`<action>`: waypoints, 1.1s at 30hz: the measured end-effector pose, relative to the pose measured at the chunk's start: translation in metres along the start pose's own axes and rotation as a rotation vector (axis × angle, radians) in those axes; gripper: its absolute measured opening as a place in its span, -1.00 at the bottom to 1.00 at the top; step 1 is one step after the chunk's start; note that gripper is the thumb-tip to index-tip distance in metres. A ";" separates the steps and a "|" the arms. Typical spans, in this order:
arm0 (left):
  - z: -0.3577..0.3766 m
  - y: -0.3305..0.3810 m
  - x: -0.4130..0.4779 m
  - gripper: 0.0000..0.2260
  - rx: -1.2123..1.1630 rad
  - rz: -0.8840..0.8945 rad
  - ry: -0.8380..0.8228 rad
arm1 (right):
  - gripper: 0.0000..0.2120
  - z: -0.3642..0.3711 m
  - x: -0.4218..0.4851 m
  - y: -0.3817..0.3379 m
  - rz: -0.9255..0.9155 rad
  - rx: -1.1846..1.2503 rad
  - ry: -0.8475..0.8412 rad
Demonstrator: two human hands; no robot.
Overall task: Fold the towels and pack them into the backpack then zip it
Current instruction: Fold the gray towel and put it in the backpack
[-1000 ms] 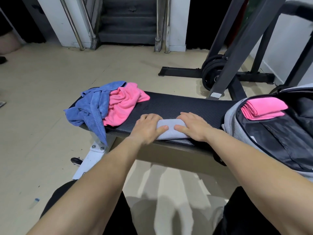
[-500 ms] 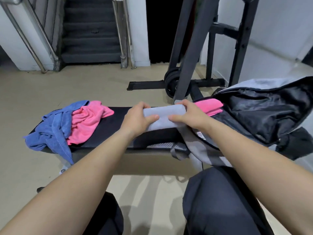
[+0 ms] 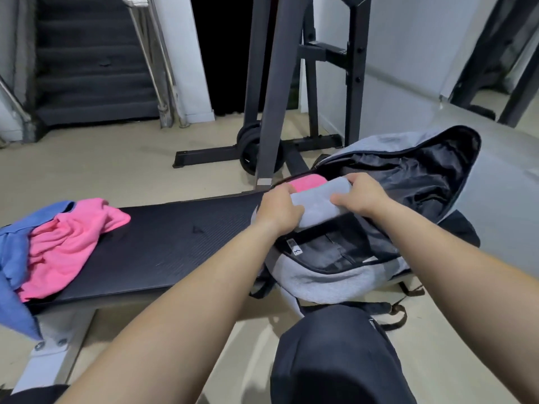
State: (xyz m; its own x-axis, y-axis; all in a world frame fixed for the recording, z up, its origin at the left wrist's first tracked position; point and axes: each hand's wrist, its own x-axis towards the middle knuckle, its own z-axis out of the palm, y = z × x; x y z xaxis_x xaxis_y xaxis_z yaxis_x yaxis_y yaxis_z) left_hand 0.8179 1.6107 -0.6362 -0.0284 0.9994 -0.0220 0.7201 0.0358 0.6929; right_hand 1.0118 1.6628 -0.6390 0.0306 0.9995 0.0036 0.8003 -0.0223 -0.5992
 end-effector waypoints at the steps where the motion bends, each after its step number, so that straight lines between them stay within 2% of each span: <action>1: 0.009 0.000 0.004 -0.61 0.051 -0.005 -0.001 | -0.68 0.003 0.004 0.002 0.027 -0.032 -0.015; 6: 0.043 -0.002 0.015 -0.81 0.374 0.053 -0.022 | -0.74 0.026 0.021 0.016 0.068 -0.138 -0.043; 8: 0.048 -0.002 0.016 -0.79 0.502 0.094 0.000 | -0.68 0.031 0.027 0.021 0.069 -0.112 -0.052; 12: 0.042 -0.002 0.023 -0.67 0.710 0.252 0.208 | -0.61 0.034 0.037 0.023 0.073 -0.021 -0.038; 15: 0.035 -0.011 0.039 -0.55 0.734 0.277 0.185 | -0.62 0.036 0.043 0.022 0.086 -0.005 -0.013; 19: 0.032 -0.022 0.050 -0.69 0.758 0.352 0.082 | -0.57 0.044 0.043 0.023 0.105 -0.050 0.018; 21: 0.030 -0.022 0.048 -0.74 0.739 0.350 0.005 | -0.53 0.043 0.036 0.021 -0.006 -0.222 0.072; 23: 0.025 -0.021 0.047 -0.80 0.715 0.322 -0.026 | -0.60 0.038 0.029 0.017 -0.261 -0.386 0.164; 25: 0.021 -0.022 0.047 -0.83 0.695 0.303 -0.027 | -0.70 0.034 0.021 0.013 -0.428 -0.382 0.041; 27: 0.020 -0.024 0.049 -0.79 0.679 0.292 -0.044 | -0.56 0.034 0.014 0.011 -0.430 -0.383 -0.195; 28: 0.020 -0.025 0.051 -0.76 0.663 0.280 -0.058 | -0.49 0.035 0.012 0.011 -0.422 -0.411 -0.253; 31: 0.014 -0.028 0.057 -0.71 0.622 0.247 -0.117 | -0.38 0.044 0.009 0.013 -0.439 -0.534 -0.242; 33: 0.008 -0.032 0.061 -0.71 0.600 0.246 -0.163 | -0.40 0.051 0.008 0.014 -0.455 -0.581 -0.194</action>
State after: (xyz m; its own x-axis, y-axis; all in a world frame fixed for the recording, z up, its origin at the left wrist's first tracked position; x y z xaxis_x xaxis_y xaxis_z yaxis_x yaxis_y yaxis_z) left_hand 0.7984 1.6705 -0.6654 0.2570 0.9648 -0.0559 0.9544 -0.2444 0.1712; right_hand 0.9926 1.6713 -0.6878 -0.4402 0.8976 -0.0236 0.8971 0.4386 -0.0543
